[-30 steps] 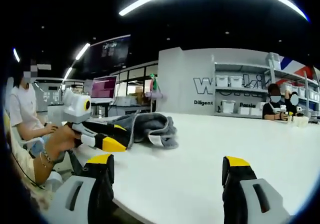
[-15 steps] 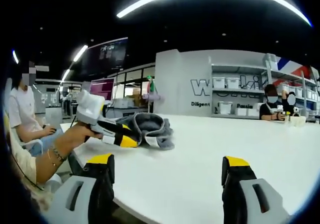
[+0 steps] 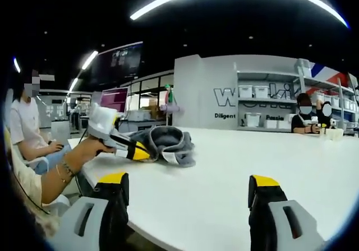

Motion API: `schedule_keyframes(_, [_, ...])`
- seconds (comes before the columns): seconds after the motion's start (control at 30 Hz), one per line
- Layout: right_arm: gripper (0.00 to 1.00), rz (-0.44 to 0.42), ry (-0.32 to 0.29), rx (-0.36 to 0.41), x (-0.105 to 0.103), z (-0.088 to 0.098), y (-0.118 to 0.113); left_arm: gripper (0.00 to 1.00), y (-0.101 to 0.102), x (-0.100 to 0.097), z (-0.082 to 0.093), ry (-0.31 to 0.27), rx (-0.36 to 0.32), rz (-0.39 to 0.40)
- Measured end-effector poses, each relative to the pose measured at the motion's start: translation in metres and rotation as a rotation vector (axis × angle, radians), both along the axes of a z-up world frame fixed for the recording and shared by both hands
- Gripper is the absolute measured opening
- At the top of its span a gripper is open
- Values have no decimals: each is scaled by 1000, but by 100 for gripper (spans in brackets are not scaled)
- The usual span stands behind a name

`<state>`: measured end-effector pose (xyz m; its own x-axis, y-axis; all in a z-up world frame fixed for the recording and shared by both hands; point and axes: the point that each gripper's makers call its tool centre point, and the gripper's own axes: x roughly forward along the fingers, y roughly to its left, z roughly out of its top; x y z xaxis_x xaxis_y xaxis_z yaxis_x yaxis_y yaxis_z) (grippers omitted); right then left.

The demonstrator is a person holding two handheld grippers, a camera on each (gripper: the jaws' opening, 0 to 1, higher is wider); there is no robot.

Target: Fold the towel on the table until its edges align and the towel forms a compact rectangular stack.

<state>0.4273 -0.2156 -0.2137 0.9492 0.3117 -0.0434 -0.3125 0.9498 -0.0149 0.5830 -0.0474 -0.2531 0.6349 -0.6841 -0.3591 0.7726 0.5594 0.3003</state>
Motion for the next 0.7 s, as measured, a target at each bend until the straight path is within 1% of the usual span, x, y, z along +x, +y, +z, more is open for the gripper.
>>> schedule_keyframes(0.07, [89,2,2,-3,0,0,0,4,4,-2,4,-11,-13,-9])
schedule_keyframes(0.2, [89,1,10,-5,2,-3,-1,4,20,-6,16,-26,-32,-20])
schedule_keyframes(0.27, [89,-2,14,-7,3,-4,-2,4,28,-11,22,-14,-57,-37])
schedule_keyframes(0.37, [89,-3,21,-10,4,-6,-2,4,43,-15,31,-15,-76,-52])
schedule_keyframes(0.43, [89,-1,24,-11,4,-7,-2,4,50,-19,37,-11,-94,-88])
schedule_keyframes(0.47, [89,-1,25,-12,4,-7,-2,4,55,-20,37,1,-98,-97])
schedule_keyframes(0.5, [89,-1,27,-15,3,-7,-2,4,65,-21,38,10,-99,-105])
schedule_keyframes(0.57, [89,-2,27,-16,3,-8,-2,4,77,-23,39,14,-100,-109])
schedule_keyframes(0.67, [89,-3,29,-15,2,-9,-1,4,101,-28,43,39,-133,-116])
schedule_keyframes(0.7, [89,-4,31,-16,2,-9,-1,4,107,-29,44,43,-134,-117])
